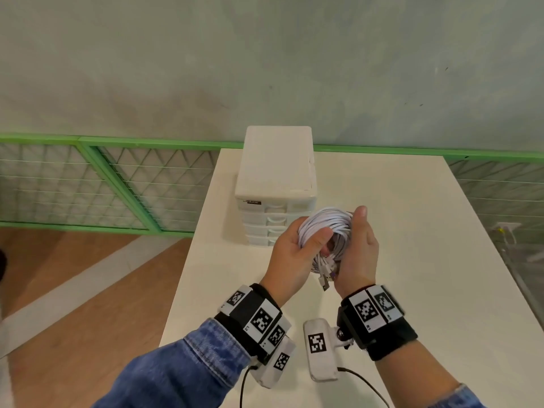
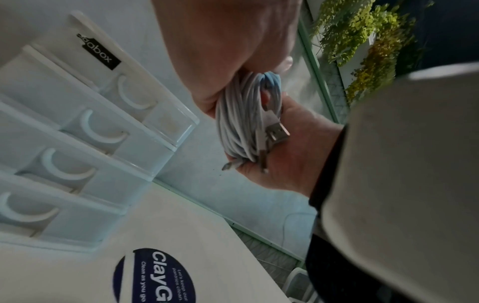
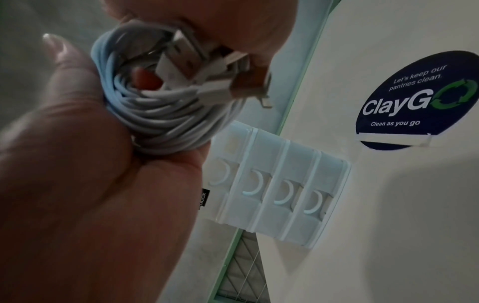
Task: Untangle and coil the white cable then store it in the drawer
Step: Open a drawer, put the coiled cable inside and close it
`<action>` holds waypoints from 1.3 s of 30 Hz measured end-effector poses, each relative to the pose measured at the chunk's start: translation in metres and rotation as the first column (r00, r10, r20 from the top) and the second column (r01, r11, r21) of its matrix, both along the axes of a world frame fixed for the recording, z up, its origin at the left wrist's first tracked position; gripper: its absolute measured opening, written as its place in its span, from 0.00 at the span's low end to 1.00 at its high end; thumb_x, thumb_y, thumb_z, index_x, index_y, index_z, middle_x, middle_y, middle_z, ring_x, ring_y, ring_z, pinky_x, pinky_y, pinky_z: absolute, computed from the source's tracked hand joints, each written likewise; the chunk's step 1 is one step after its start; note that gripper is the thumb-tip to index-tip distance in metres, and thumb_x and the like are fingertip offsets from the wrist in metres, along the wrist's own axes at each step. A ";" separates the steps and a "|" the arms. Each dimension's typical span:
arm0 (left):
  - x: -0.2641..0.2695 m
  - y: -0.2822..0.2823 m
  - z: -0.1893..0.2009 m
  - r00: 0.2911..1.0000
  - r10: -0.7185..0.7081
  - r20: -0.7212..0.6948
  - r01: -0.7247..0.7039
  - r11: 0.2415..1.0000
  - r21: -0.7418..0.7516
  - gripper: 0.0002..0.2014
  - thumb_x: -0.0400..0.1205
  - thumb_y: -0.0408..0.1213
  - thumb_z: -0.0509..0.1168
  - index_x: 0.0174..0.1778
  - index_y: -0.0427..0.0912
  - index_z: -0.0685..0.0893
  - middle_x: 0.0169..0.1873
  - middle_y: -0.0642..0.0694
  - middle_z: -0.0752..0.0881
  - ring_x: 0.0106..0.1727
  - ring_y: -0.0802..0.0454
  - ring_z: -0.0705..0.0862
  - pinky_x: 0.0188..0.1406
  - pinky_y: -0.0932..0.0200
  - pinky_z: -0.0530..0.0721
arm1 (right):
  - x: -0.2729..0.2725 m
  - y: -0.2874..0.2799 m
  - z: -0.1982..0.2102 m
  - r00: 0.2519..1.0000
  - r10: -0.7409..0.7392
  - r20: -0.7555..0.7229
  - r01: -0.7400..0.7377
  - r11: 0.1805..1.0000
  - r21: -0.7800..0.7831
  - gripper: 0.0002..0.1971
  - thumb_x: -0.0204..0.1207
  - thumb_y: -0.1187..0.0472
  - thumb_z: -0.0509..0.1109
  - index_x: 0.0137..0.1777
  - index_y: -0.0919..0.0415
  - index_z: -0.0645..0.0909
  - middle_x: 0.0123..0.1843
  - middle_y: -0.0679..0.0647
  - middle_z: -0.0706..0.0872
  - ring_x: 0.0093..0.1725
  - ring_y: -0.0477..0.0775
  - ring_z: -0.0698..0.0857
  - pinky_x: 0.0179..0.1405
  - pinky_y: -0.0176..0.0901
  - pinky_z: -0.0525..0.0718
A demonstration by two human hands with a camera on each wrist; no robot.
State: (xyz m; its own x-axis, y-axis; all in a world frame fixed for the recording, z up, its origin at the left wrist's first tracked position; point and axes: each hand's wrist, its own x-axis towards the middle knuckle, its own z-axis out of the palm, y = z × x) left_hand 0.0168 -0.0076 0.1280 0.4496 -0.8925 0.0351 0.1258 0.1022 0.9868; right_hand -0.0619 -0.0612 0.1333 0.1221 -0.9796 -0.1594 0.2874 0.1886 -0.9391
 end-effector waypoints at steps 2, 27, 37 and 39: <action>0.002 0.000 -0.005 1.000 -0.013 0.025 0.012 1.000 0.020 0.05 0.81 0.37 0.66 0.48 0.54 0.81 0.41 0.54 0.86 0.39 0.67 0.84 0.43 0.72 0.80 | 0.001 0.000 -0.003 0.998 -0.041 -0.041 0.039 0.999 -0.036 0.23 0.76 0.40 0.63 0.30 0.58 0.77 0.31 0.61 0.79 0.32 0.58 0.79 0.35 0.51 0.80; 0.061 -0.043 -0.087 0.826 0.465 -0.317 -0.193 0.763 0.617 0.11 0.83 0.26 0.57 0.35 0.38 0.75 0.30 0.43 0.79 0.27 0.55 0.79 0.27 0.65 0.74 | 0.012 -0.118 0.020 0.427 0.202 -0.881 -0.729 0.654 -0.204 0.17 0.74 0.35 0.61 0.61 0.33 0.80 0.59 0.47 0.89 0.56 0.47 0.85 0.55 0.43 0.81; 0.061 -0.058 -0.111 0.666 0.584 -0.463 -0.334 0.789 0.515 0.09 0.81 0.25 0.63 0.34 0.34 0.76 0.24 0.42 0.83 0.28 0.54 0.80 0.25 0.72 0.82 | 0.016 -0.117 0.014 0.266 0.198 -0.943 -0.755 0.651 -0.077 0.18 0.75 0.35 0.59 0.64 0.33 0.77 0.57 0.50 0.89 0.50 0.52 0.85 0.46 0.43 0.78; 0.060 -0.058 -0.113 0.661 0.582 -0.473 -0.348 0.797 0.494 0.07 0.79 0.25 0.65 0.36 0.35 0.77 0.30 0.39 0.83 0.30 0.54 0.84 0.27 0.72 0.84 | 0.017 -0.116 0.016 0.246 0.189 -0.951 -0.751 0.657 -0.063 0.19 0.75 0.35 0.59 0.64 0.34 0.77 0.54 0.51 0.90 0.52 0.52 0.85 0.45 0.43 0.77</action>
State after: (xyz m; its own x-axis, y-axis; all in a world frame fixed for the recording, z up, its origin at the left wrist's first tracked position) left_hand 0.0772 -0.0652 0.0152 0.6315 -0.4552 -0.6277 0.7032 -0.0050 0.7110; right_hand -0.0447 -0.1769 0.1493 0.6685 -0.7367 -0.1023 -0.6462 -0.5071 -0.5703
